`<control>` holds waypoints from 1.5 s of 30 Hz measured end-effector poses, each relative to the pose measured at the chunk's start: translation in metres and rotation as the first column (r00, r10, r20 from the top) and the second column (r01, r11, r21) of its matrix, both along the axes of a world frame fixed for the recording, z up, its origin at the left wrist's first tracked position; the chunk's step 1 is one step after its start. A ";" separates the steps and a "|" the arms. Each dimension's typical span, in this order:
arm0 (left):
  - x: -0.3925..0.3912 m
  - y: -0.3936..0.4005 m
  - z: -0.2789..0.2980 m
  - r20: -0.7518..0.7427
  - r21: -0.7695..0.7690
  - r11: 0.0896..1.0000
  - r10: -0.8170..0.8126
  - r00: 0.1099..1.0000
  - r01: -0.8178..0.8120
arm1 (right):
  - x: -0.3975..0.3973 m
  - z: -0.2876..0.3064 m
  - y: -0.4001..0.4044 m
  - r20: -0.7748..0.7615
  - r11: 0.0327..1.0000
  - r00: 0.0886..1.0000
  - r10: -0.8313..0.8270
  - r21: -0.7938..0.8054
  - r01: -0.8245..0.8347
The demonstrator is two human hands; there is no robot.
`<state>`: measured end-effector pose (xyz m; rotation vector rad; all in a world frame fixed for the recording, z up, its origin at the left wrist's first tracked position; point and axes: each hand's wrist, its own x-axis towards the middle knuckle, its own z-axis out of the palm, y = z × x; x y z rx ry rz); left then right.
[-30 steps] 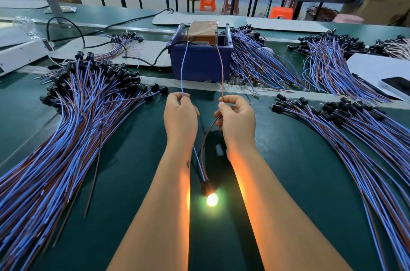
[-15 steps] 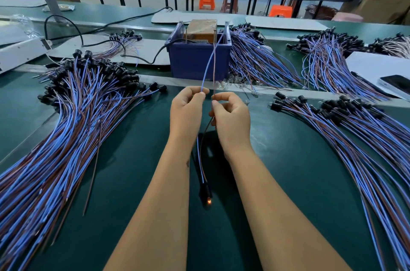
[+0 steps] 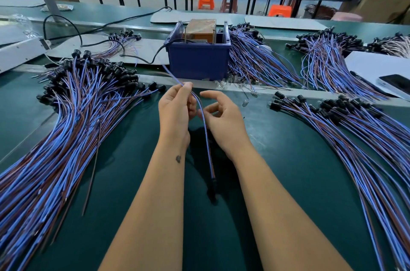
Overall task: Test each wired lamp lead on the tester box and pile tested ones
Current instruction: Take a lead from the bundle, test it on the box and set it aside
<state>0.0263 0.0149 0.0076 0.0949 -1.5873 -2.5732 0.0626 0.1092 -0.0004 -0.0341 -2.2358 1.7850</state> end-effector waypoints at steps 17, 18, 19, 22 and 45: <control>0.012 0.002 -0.004 -0.136 -0.335 0.818 -0.534 0.835 0.468 | -0.009 0.006 0.029 0.020 0.805 0.983 -0.181 -0.571 0.160; 0.012 0.003 -0.005 -0.123 -0.369 0.757 -0.616 0.778 0.540 | -0.008 0.007 0.033 0.037 0.814 0.980 -0.197 -0.551 0.185; 0.013 0.003 -0.006 -0.107 -0.421 0.698 -0.673 0.732 0.580 | -0.008 0.008 0.037 0.057 0.851 0.974 -0.219 -0.477 0.220; 0.010 0.005 -0.007 -0.037 -0.552 0.665 -0.622 0.782 0.503 | -0.003 0.009 0.054 0.128 0.948 0.948 -0.290 0.171 0.267; 0.006 0.021 -0.020 -0.001 -0.662 0.707 -0.334 0.943 0.250 | 0.020 0.026 0.027 0.274 0.372 0.926 -0.259 0.913 -0.166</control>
